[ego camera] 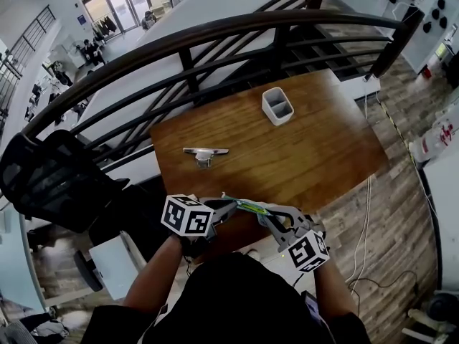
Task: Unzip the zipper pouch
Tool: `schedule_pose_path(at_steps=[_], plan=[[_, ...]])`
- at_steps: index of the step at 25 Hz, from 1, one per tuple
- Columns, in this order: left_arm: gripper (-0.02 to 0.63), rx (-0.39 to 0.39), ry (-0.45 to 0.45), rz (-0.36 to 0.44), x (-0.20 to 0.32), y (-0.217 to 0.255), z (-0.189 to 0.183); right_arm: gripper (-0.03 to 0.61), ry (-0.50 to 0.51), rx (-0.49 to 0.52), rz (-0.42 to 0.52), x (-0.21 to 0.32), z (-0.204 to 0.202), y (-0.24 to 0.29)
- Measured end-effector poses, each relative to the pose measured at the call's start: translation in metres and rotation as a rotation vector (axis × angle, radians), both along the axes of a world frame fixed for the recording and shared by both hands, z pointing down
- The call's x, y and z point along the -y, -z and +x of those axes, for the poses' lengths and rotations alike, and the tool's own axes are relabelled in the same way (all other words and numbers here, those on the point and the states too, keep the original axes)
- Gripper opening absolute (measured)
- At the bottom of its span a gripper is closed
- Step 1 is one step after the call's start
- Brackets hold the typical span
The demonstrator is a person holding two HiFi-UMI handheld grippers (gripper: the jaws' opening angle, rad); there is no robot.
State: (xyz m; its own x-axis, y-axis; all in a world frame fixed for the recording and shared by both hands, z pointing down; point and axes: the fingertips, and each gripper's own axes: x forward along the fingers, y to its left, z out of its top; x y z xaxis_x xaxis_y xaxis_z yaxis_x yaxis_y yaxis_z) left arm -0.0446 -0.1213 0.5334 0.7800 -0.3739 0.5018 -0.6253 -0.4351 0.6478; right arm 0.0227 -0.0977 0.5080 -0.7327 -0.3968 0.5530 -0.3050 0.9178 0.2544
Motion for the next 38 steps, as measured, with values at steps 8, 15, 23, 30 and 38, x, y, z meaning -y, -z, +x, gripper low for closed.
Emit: schedule_pose_path(at_steps=[8, 15, 23, 30, 38], plan=[[0.012, 0.001, 0.023, -0.019, 0.001, -0.004, -0.007, 0.002, -0.006, -0.003, -0.008, 0.002, 0.000, -0.001], [0.012, 0.019, 0.048, -0.025, 0.005, -0.011, -0.016, 0.002, -0.012, 0.011, -0.015, 0.004, 0.002, 0.000], [0.012, 0.028, 0.056, -0.025, 0.008, -0.014, -0.017, 0.002, -0.005, 0.013, -0.012, 0.007, 0.004, -0.001], [0.012, 0.029, 0.082, -0.034, 0.014, -0.016, -0.025, 0.002, -0.020, 0.033, -0.009, 0.012, 0.011, 0.005], [0.012, 0.043, 0.083, -0.020, 0.019, -0.016, -0.026, 0.002, -0.018, 0.034, 0.004, 0.014, 0.009, 0.010]])
